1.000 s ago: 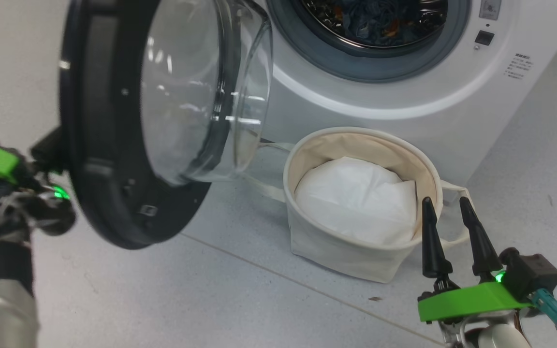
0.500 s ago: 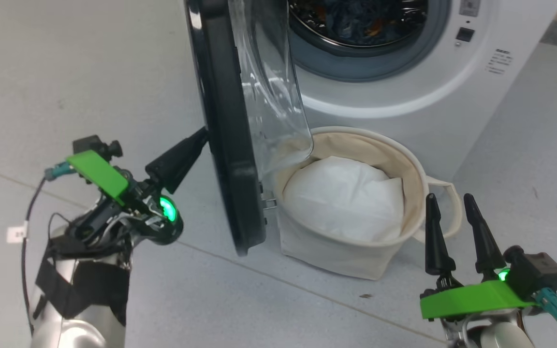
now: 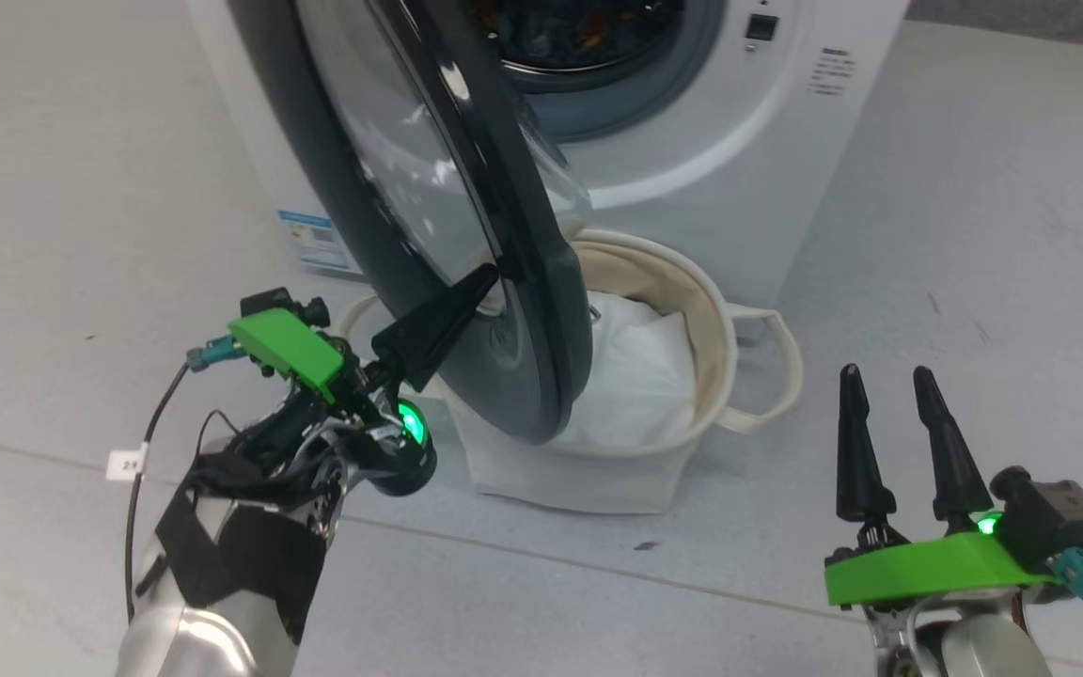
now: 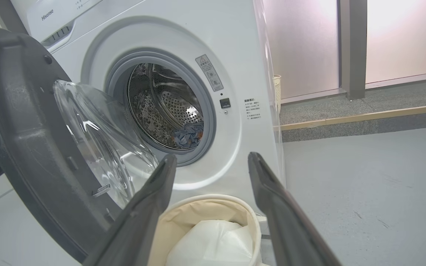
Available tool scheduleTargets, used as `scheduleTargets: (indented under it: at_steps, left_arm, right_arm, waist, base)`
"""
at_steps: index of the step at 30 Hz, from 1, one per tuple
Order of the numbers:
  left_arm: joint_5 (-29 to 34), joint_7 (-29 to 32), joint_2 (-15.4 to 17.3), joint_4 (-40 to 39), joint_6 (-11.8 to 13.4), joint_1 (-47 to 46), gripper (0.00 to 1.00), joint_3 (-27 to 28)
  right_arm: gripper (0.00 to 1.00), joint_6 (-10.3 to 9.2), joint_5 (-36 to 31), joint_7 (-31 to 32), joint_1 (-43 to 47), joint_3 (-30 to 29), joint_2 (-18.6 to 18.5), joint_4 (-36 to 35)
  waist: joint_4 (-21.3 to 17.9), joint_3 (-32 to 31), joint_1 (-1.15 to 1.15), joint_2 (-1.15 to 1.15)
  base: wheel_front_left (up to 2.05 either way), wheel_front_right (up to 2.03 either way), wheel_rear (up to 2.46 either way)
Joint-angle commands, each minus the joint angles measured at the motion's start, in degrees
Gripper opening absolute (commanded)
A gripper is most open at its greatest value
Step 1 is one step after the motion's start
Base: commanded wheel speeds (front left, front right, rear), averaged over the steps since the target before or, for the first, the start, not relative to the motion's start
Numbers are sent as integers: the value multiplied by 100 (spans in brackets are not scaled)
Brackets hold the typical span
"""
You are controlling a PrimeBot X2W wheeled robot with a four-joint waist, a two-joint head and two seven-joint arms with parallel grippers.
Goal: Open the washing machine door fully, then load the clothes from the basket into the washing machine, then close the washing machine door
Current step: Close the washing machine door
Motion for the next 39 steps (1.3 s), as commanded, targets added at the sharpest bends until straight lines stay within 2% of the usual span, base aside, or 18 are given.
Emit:
scheduleTargets:
  at_steps: [1,10,15,21,23,26,29,31,33,34,35,38,39]
  left_arm:
    - [-27,-91,121,-104,-36,-357,0,127]
    - [-6,-465,121,129,-39,-698,0,43]
    - [96,-593,121,129,-40,-767,0,-26]
    - [1159,-1241,153,-170,-40,-710,0,-301]
    - [1852,-1821,299,-290,-40,-662,0,-474]
    - [3498,-3104,695,-358,-40,-550,0,-1117]
    - [4881,-4395,923,-106,13,-420,0,-1640]
    - [5714,-5009,1044,26,279,-359,0,-1917]
    - [6454,-5185,1132,9,692,-275,0,-1998]
    - [7285,-5202,1188,-422,1216,-115,0,-1745]
    - [7601,-5204,1166,-689,1414,70,0,-1545]
    - [8521,-5206,1021,-1451,1854,922,0,-897]
    - [8674,-5206,967,-1589,1849,1106,0,-782]
  right_arm:
    - [100,24,20,-28,-229,111,-14,-184]
    - [100,24,134,-28,-371,50,-14,-277]
    - [100,24,169,-28,-425,7,-14,-289]
    - [100,24,383,-28,-449,-163,-14,-406]
    - [100,24,368,-28,-433,-166,-14,-481]
    - [100,24,346,-28,-371,-154,-14,-539]
    - [100,24,329,-28,-288,-134,-14,-572]
    - [100,24,319,-28,-229,-127,-14,-603]
    - [100,24,298,-28,-177,-111,-14,-632]
    - [100,24,274,-28,-133,-107,-14,-650]
    - [100,24,264,-28,-118,-104,-14,-655]
    - [100,24,199,-28,-64,-33,-14,-645]
    - [100,24,169,-28,-51,-18,-14,-641]
  waist:
    - [-242,89,0,0]
    - [-897,381,0,0]
    - [-1058,490,0,0]
    - [-1007,438,0,0]
    - [-941,381,0,0]
    - [-803,265,0,0]
    - [-642,133,0,0]
    - [-531,66,0,0]
    - [-419,17,0,0]
    - [-308,-9,0,0]
    - [-260,-23,0,0]
    - [-117,-116,0,0]
    - [-87,-133,0,0]
  base:
    - [0,0,0]
    - [0,0,0]
    - [0,0,0]
    - [0,0,0]
    - [0,0,0]
    - [0,0,0]
    - [0,0,0]
    - [0,0,0]
    - [0,0,0]
    - [0,0,0]
    - [0,0,0]
    - [0,0,0]
    - [0,0,0]
